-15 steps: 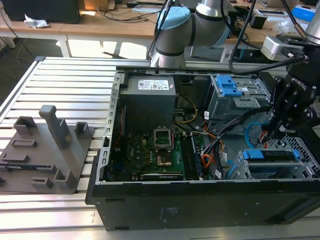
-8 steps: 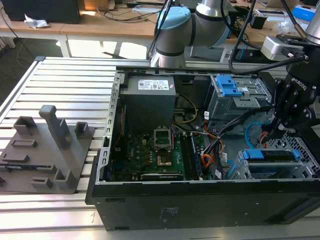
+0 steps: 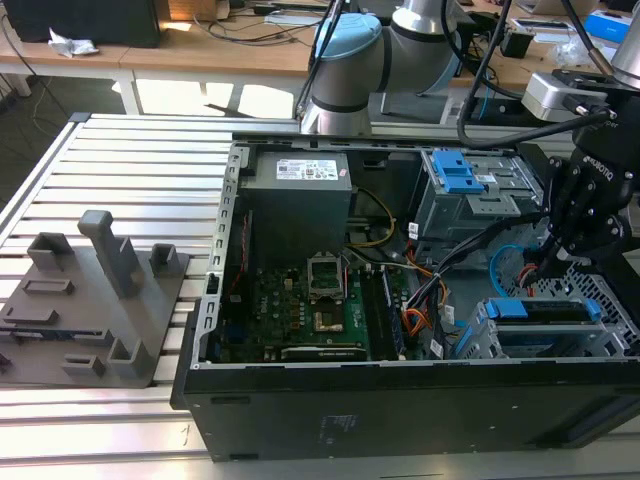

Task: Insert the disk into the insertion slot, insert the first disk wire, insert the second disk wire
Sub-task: 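Insert the first disk wire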

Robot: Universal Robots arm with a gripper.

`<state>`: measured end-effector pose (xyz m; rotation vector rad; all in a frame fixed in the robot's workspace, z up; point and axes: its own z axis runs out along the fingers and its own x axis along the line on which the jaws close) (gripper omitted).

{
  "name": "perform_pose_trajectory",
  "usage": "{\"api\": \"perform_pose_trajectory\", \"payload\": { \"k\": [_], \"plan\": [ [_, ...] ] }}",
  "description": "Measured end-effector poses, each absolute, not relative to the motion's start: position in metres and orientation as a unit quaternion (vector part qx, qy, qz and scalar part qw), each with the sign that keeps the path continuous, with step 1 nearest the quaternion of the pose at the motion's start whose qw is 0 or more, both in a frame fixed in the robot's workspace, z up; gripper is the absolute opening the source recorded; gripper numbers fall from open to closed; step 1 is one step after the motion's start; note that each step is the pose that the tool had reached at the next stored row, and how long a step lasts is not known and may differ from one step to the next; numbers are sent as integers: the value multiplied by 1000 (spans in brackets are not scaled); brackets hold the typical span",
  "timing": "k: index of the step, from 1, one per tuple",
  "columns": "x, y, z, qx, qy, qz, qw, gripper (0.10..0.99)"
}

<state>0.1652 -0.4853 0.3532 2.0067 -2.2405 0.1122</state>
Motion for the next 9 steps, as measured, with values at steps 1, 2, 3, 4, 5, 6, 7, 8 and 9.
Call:
{"api": "perform_pose_trajectory", "payload": {
  "k": [1,2,3,4,5,6,7,8,9],
  "plan": [
    [165,-485,353,665,-743,37,66,173],
    [165,-485,353,665,-743,37,66,173],
    [165,-486,353,665,-743,37,66,173],
    [165,-487,353,665,-743,37,66,173],
    [165,-488,353,665,-743,37,66,173],
    [165,-490,353,665,-743,37,66,173],
    [165,-493,353,665,-743,37,66,173],
    [165,-495,353,665,-743,37,66,173],
    [165,-498,353,665,-743,37,66,173]
  ]
}}
